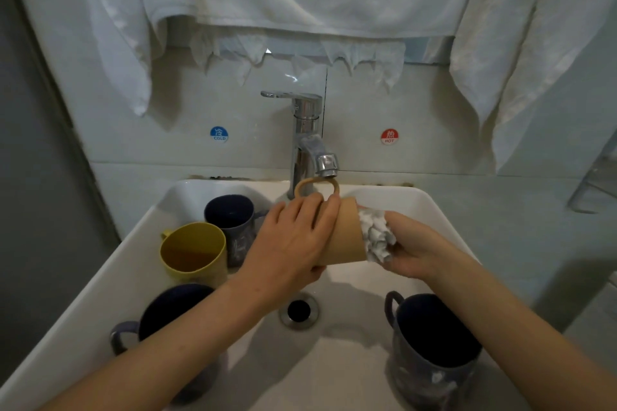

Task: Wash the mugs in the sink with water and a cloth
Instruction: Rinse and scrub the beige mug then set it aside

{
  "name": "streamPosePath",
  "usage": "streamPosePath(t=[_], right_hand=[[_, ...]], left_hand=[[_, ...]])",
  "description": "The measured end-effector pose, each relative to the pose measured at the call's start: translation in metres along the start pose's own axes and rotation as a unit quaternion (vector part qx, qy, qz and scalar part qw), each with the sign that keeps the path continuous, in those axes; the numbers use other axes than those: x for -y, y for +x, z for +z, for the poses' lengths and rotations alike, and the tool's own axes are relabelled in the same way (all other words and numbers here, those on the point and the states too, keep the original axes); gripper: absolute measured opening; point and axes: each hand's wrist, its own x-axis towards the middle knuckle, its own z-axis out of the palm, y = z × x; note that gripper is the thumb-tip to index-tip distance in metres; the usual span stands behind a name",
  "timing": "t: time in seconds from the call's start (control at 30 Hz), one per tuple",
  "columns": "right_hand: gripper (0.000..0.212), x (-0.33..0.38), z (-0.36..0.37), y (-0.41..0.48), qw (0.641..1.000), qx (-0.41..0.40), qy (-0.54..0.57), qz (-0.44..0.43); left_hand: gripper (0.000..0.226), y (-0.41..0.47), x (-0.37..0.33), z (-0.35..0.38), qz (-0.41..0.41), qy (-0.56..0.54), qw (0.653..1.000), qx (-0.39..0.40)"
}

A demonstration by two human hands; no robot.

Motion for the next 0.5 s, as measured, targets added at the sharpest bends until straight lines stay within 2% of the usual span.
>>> streamPosePath(t=[0.03,0.1,0.17,0.2,0.23,0.3,0.33,0.37,0.4,0.47,0.5], right_hand=[[0.024,0.002,0.002,-0.003,1.000,0.009,0.023,0.000],[0.013,0.005,0.003,-0.005,0.998,0.043,-0.028,-0.027],[0.040,0.007,-0.002,-0.005,0.973,0.105,-0.200,-0.039],[0.045,0.008,-0.008,-0.005,0.938,0.148,-0.309,-0.057],[0.043,0.011,-0.008,-0.009,0.890,0.179,-0.413,-0.078],[0.042,0.014,-0.014,-0.010,0.803,0.207,-0.550,-0.099],[0.042,0.015,-0.017,-0.010,0.796,0.211,-0.559,-0.094],[0.044,0.016,-0.018,-0.009,0.819,0.208,-0.528,-0.086],[0.046,0.017,-0.018,-0.008,0.867,0.203,-0.450,-0.062],[0.045,0.018,-0.018,-0.006,0.962,0.178,-0.208,0.012],[0.041,0.019,-0.015,-0.005,0.986,0.140,-0.084,0.041]], left_hand=[[0.106,0.000,0.000,0.003,-0.009,-0.005,1.000,0.005],[0.108,0.001,0.000,0.002,-0.022,-0.023,0.999,0.035],[0.109,0.002,0.004,-0.002,-0.024,-0.069,0.994,0.081],[0.106,0.001,0.010,-0.003,-0.027,-0.124,0.985,0.114],[0.104,-0.001,0.015,-0.006,-0.030,-0.204,0.963,0.175],[0.102,-0.002,0.022,-0.011,-0.004,-0.283,0.927,0.248],[0.101,-0.002,0.023,-0.012,0.007,-0.289,0.923,0.253],[0.102,-0.002,0.024,-0.011,0.008,-0.285,0.926,0.248],[0.102,-0.001,0.024,-0.010,0.005,-0.270,0.934,0.235],[0.107,-0.001,0.022,-0.004,0.021,-0.184,0.969,0.163],[0.109,-0.002,0.022,0.000,0.036,-0.121,0.985,0.120]])
